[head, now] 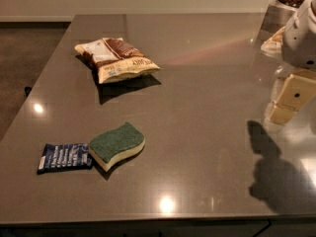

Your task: Pick brown chip bag

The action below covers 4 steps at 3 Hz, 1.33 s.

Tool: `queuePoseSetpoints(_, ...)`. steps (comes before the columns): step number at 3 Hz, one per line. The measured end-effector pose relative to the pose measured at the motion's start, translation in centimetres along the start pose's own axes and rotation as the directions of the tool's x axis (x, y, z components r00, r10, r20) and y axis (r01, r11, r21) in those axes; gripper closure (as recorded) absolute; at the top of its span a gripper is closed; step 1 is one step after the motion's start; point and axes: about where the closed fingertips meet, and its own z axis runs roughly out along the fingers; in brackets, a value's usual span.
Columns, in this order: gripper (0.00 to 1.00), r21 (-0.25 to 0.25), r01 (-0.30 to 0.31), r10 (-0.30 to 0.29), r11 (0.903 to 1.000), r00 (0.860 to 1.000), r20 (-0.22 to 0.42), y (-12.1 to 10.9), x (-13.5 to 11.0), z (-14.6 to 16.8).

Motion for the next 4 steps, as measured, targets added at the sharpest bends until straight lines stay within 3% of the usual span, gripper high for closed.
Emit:
queuePoseSetpoints(2, 0.0, -0.01, -0.012, 0.012, 0.9999, 1.0, 0.005, -0.4, -0.4, 0.2)
queuePoseSetpoints(4, 0.0, -0.051, -0.08, 0.086, 0.9955, 0.987, 0.134, -5.3, -5.4, 4.4)
